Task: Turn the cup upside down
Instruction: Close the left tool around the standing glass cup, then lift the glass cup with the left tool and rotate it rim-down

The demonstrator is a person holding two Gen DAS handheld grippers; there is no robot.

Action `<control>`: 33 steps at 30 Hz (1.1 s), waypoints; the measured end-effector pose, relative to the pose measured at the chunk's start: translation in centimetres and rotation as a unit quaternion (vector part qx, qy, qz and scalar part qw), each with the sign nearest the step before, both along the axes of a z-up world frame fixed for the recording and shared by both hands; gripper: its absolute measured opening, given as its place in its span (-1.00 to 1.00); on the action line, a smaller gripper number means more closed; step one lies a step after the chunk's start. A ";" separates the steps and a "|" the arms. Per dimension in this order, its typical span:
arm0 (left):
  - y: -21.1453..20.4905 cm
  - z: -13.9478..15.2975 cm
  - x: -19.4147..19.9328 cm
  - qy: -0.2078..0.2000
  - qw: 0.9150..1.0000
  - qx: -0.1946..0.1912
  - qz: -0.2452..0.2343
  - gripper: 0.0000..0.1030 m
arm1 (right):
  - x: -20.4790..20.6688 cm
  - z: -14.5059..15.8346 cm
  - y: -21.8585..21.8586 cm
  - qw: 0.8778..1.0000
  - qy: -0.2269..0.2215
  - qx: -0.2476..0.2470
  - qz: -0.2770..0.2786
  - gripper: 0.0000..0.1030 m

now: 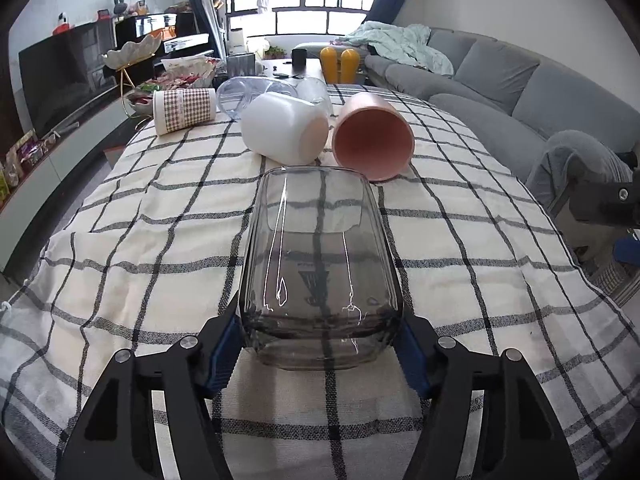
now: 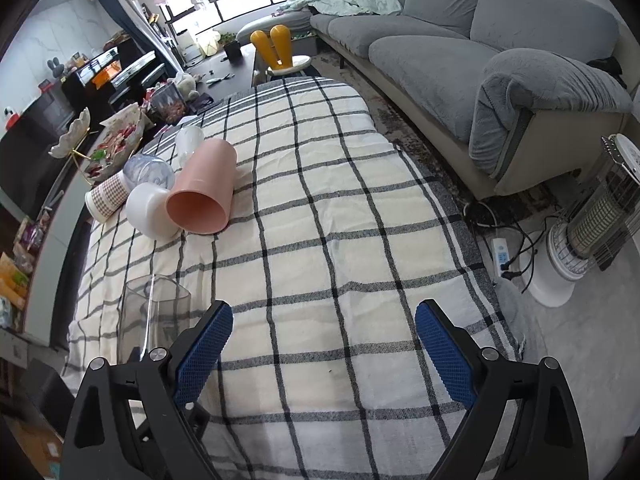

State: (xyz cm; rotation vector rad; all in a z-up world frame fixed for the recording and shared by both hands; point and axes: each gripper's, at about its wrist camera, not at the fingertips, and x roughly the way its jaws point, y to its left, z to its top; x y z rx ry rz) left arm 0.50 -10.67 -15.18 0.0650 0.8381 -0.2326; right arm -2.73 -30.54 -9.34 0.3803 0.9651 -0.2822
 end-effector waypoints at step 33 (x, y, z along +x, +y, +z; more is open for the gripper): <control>3.5 8.4 8.8 0.338 0.923 0.162 -0.085 0.28 | 7.5 3.8 3.7 0.987 0.040 0.154 -0.010 0.80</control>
